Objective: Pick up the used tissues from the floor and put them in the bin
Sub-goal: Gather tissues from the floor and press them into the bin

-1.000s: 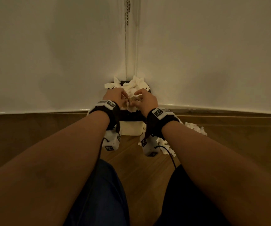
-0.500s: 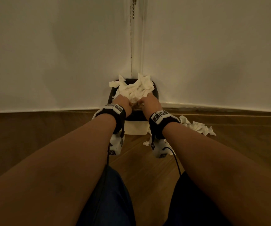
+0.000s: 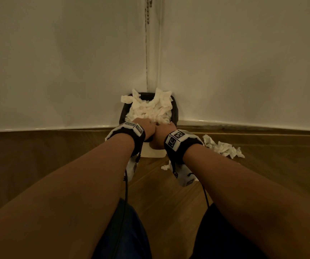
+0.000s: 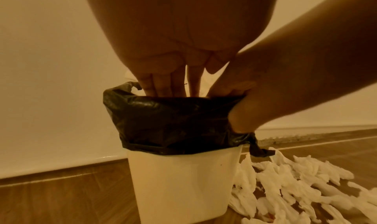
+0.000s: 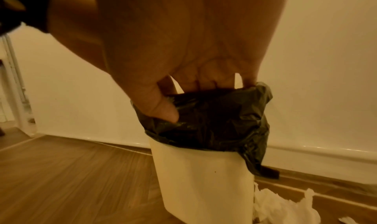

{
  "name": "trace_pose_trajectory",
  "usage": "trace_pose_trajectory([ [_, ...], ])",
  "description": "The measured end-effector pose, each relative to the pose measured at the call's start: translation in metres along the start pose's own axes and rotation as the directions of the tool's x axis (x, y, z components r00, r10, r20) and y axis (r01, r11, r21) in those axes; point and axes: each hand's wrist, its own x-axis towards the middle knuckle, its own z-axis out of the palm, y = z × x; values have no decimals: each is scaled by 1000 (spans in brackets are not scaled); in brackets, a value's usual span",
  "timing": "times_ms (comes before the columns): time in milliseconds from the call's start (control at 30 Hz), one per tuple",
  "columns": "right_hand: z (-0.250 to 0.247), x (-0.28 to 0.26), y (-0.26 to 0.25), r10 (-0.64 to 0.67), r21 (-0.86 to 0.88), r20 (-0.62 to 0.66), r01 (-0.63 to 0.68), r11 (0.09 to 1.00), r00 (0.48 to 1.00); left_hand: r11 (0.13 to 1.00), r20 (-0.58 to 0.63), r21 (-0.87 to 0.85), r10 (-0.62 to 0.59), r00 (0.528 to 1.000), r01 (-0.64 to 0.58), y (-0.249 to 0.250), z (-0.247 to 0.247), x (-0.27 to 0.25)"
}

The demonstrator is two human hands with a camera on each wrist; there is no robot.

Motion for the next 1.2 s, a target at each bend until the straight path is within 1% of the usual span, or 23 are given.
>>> trace_pose_trajectory([
  [33, 1, 3, 1, -4, -10, 22, 4, 1000, 1000, 1000, 2, -9, -19, 1000, 19, 3, 0, 0],
  [100, 3, 8, 4, -9, -17, 20, 10, 1000, 1000, 1000, 2, -9, -15, 1000, 15, 6, 4, 3],
  [200, 5, 13, 5, 14, -10, 0, -14, 1000, 1000, 999, 59, -27, -22, 998, 24, 5, 10, 7],
  [267, 5, 15, 4, 51, 8, 20, -51, 999, 999, 993, 93, -98, -60, 994, 69, 5, 11, 7],
  [333, 5, 17, 5, 67, 50, 42, -69, 996, 997, 997, 100, -72, -31, 994, 38, 6, 11, 6],
  [400, 4, 15, 8, 46, 75, 46, -49, 996, 998, 1000, 121, -3, -5, 993, 5, 9, 8, 0],
  [500, -8, -4, 14, 5, 54, 45, -7, 998, 999, 997, 50, 66, 37, 998, -41, 8, 2, -11],
  [567, -17, -16, 21, 2, 103, 29, -5, 995, 1000, 990, 8, 114, 86, 996, -86, 3, -5, -16],
  [600, -22, -22, 24, -4, 129, 10, 2, 992, 1000, 989, -4, 123, 84, 996, -83, 2, -9, -20],
  [633, -26, -29, 26, -5, 151, -13, 6, 989, 1000, 992, -22, 111, 70, 997, -67, 2, -15, -25],
  [700, -35, -44, 29, 8, 186, -61, 3, 982, 998, 996, -99, 63, 72, 993, -66, 3, -24, -31],
  [733, -38, -51, 29, 17, 198, -82, 0, 980, 996, 995, -134, 49, 91, 987, -85, 5, -28, -33],
  [800, -42, -67, 30, 32, 195, -109, -10, 981, 994, 987, -175, 86, 148, 974, -134, 13, -36, -38],
  [867, -46, -81, 31, 46, 183, -127, -23, 983, 991, 978, -173, 129, 187, 967, -166, 25, -42, -44],
  [967, -49, -101, 39, 59, 164, -163, -32, 986, 985, 975, -147, 116, 204, 968, -188, 42, -48, -51],
  [1100, -49, -123, 70, 140, 204, -192, -100, 974, 971, 974, -209, 112, 219, 953, -199, 64, -54, -62],
  [1133, -48, -127, 81, 169, 221, -197, -124, 967, 966, 970, -195, 104, 236, 952, -219, 70, -52, -61],
  [1200, -40, -133, 107, 232, 274, -179, -178, 945, 956, 958, -88, 96, 277, 957, -268, 82, -45, -59],
])
